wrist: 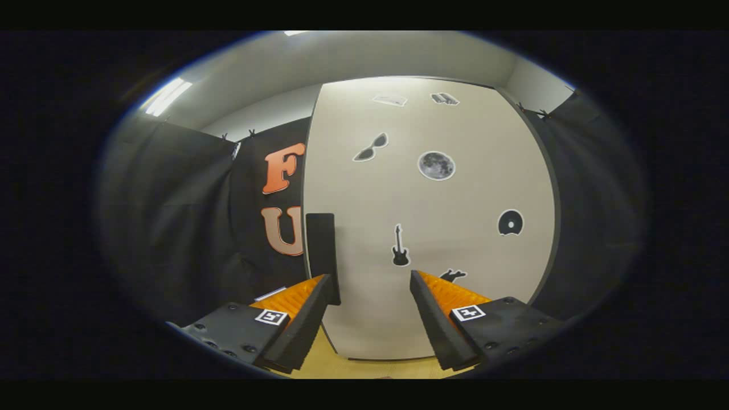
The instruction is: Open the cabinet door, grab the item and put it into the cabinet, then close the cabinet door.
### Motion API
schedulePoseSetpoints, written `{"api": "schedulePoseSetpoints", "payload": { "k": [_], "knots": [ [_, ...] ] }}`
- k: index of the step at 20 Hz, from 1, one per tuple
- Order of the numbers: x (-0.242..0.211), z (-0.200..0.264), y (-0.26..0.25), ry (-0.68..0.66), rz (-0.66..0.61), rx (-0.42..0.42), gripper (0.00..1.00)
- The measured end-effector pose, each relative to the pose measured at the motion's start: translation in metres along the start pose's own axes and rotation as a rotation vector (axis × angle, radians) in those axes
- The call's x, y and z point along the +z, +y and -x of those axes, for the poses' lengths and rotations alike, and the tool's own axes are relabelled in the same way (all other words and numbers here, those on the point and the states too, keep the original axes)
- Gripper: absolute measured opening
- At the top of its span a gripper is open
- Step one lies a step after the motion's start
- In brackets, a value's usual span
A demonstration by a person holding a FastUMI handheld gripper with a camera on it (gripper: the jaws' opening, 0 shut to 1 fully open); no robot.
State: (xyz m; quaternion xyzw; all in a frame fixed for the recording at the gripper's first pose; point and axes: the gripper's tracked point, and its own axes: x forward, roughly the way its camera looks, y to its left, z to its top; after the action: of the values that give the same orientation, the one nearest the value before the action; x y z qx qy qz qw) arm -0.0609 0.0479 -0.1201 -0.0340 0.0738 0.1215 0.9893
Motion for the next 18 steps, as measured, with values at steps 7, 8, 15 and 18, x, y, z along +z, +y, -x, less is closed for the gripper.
{"api": "schedulePoseSetpoints", "payload": {
  "k": [7,8,15,18],
  "knots": [
    [0.01,0.081,-0.06,-0.031,-0.017,-0.061,0.9],
    [0.011,0.092,-0.071,-0.033,-0.02,-0.076,0.9],
    [0.009,0.17,-0.139,-0.027,-0.025,-0.156,0.9],
    [0.002,0.191,-0.172,-0.029,-0.022,-0.172,0.91]
  ]
}}
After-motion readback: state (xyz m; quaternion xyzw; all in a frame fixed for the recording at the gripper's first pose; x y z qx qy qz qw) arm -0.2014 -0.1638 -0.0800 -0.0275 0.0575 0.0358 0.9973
